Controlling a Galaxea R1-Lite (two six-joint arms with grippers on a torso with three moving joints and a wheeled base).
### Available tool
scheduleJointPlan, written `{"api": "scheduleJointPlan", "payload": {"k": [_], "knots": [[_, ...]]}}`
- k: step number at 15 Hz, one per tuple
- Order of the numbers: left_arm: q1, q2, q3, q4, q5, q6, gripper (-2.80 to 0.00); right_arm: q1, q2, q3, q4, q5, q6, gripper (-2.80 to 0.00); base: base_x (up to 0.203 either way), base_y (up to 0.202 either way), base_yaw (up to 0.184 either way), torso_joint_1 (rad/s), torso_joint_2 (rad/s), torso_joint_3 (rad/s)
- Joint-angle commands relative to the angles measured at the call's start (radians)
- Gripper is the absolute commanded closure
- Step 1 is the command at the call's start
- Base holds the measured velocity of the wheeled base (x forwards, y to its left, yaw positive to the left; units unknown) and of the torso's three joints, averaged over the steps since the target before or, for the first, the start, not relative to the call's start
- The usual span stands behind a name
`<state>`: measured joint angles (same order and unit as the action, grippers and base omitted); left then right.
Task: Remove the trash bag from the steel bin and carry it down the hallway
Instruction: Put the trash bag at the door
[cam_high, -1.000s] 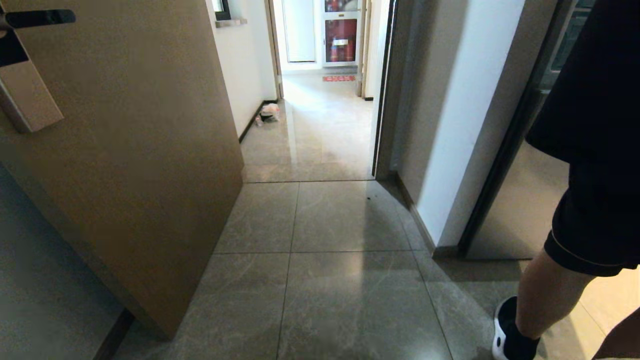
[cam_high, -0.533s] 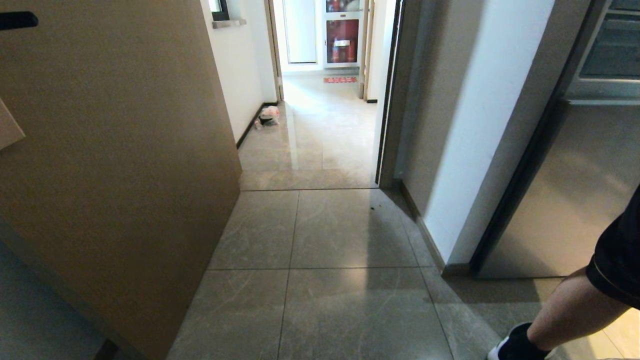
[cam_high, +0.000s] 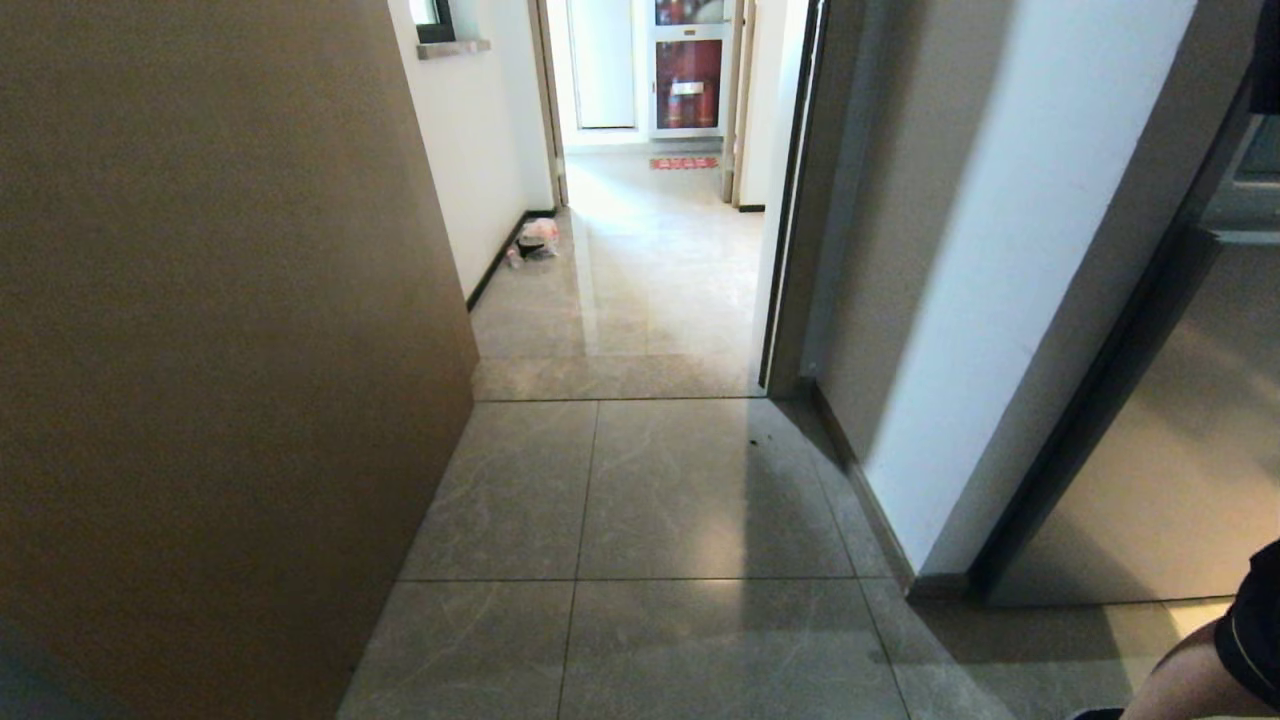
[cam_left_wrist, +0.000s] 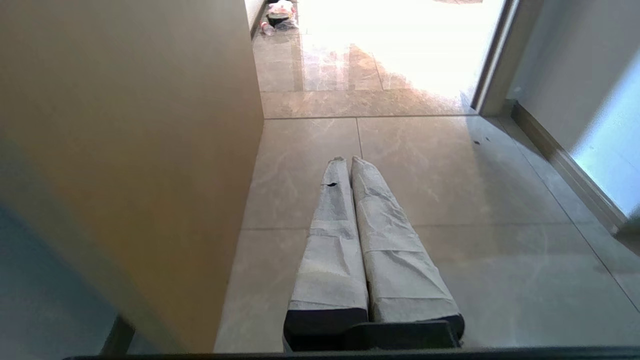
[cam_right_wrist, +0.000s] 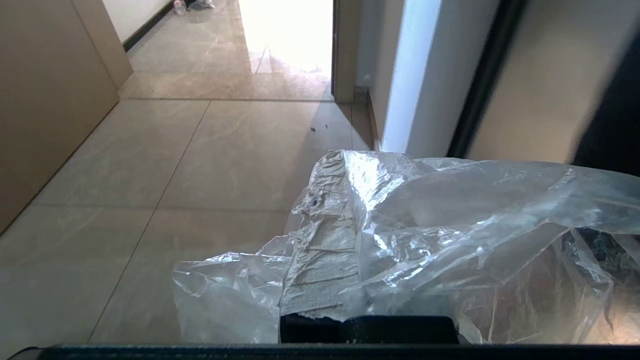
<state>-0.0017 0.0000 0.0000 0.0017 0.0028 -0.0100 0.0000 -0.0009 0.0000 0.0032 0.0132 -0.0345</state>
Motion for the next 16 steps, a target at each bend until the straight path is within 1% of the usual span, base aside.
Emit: {"api": "scheduleJointPlan", "payload": {"k": [1,16], "knots": [[0.0,0.0,0.0,0.0,0.0,-0.001,0.0,0.0,0.001,0.002,0.0,0.001,-0.001,0.0,0.196,0.0,-0.001,-0.002,0.0,-0.002],[0.0,0.0,0.0,0.0,0.0,-0.001,0.0,0.0,0.001,0.002,0.0,0.001,-0.001,0.0,0.193,0.0,0.001,0.002,0.0,0.002]]}}
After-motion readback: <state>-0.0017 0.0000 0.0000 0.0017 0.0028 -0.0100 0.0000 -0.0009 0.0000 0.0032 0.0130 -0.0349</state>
